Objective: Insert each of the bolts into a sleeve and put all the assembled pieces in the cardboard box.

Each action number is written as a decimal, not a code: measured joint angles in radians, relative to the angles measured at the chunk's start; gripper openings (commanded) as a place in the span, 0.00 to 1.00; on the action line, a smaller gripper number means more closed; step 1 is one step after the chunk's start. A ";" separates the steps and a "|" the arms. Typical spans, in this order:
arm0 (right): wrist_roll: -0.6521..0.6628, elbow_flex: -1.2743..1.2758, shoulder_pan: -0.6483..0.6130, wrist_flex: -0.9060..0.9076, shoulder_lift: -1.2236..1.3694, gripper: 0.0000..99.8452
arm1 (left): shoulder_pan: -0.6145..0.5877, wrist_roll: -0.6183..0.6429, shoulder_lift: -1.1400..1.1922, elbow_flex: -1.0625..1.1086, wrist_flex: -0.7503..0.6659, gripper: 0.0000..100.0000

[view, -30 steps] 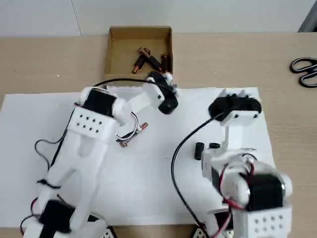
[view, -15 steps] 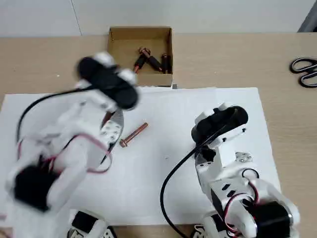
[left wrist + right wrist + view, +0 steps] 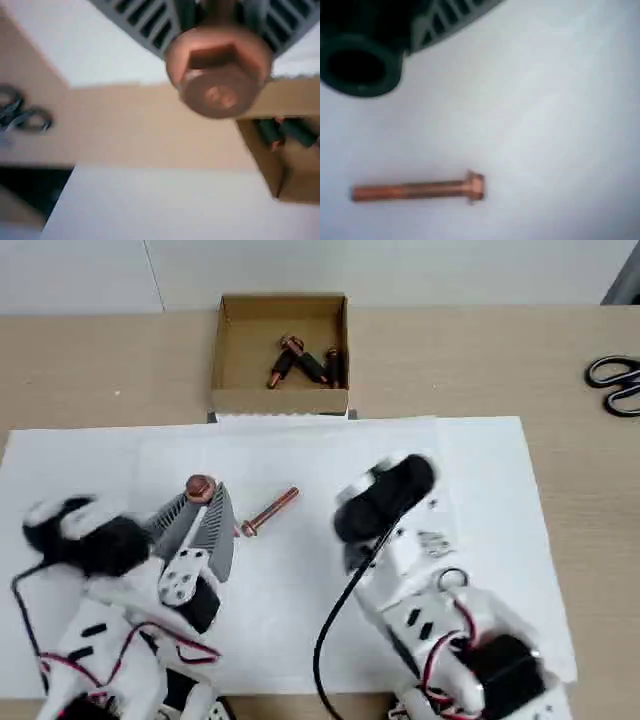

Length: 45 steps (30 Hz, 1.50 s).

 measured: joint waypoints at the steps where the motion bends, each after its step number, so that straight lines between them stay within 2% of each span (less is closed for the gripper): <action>1: 0.000 0.041 -0.025 -0.034 -0.021 0.00 | 0.000 0.025 -0.041 0.040 -0.018 0.01; 7: 0.000 0.241 -0.133 -0.146 -0.127 0.00 | 0.008 0.178 -0.095 0.123 -0.063 0.01; 11: 0.000 0.302 -0.184 -0.178 -0.175 0.00 | 0.075 0.209 -0.094 0.129 -0.069 0.01; 16: 0.000 0.315 -0.245 -0.186 -0.187 0.00 | 0.147 0.213 -0.094 0.129 -0.069 0.01; 22: 0.000 0.324 -0.255 -0.216 -0.187 0.00 | 0.198 0.213 -0.094 0.173 -0.069 0.01; 39: 0.037 0.324 -0.253 -0.241 -0.192 0.00 | 0.199 0.213 -0.094 0.226 -0.071 0.01; 45: 0.037 0.324 -0.296 -0.241 -0.193 0.00 | 0.201 0.210 -0.094 0.242 -0.081 0.01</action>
